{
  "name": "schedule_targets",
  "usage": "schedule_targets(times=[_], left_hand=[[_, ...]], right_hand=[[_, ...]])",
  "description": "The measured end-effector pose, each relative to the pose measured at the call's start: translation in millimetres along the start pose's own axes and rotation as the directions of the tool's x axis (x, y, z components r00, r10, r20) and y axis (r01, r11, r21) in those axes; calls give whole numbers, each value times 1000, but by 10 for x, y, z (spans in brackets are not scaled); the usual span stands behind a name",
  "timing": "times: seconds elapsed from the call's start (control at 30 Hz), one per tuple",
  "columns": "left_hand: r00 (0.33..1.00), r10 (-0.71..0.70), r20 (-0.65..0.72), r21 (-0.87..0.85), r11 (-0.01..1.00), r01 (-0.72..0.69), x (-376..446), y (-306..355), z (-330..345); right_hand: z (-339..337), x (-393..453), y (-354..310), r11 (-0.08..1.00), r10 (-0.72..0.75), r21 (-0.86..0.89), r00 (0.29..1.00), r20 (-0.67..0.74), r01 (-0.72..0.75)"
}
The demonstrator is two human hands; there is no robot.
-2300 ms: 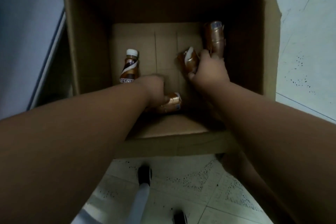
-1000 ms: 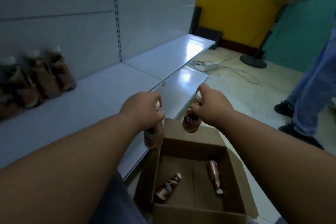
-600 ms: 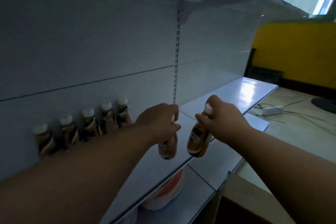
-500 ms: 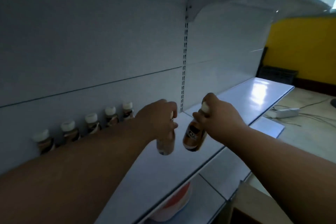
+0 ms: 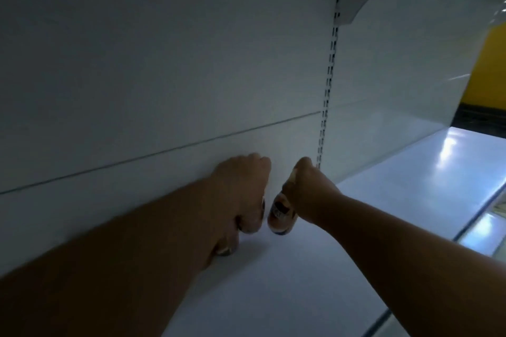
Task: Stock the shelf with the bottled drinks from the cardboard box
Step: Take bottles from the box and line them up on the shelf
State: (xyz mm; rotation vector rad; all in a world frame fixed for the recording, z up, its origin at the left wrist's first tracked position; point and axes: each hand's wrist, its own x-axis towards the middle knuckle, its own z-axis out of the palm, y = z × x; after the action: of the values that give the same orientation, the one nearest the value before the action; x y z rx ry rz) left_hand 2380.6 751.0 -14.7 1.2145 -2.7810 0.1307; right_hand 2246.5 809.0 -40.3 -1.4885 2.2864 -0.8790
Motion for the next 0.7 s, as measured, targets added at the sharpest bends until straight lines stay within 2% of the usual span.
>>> schedule_targets(times=[0.07,0.17,0.27,0.43,0.5,0.57,0.7], left_hand=[[998,-58,13,-20,998,58,-6,-18,66],[997,-68,44,-18,997,69,42,-52,154],[999,-25,-37,34,999,26,114,-92,207],[990,27,-138,141,990,-7,145,-118,248],[976,52,-213,207,978,-7,73,-104,241],[956,74,-283,201,979,-17,-15,-87,230],[929,230,-291,107,973,-207,-246,68,212]], right_hand=[[80,131,-62,999,-5,36,999,33,4],[139,305,-113,997,-64,-47,996,69,67],[227,388,-133,992,-86,-88,991,106,95],[269,403,-135,996,-67,-43,991,115,72],[198,338,-112,997,-59,-45,993,98,64],[64,229,-69,992,-75,-95,996,49,79],[-321,-160,-41,973,-126,-204,991,-52,112]])
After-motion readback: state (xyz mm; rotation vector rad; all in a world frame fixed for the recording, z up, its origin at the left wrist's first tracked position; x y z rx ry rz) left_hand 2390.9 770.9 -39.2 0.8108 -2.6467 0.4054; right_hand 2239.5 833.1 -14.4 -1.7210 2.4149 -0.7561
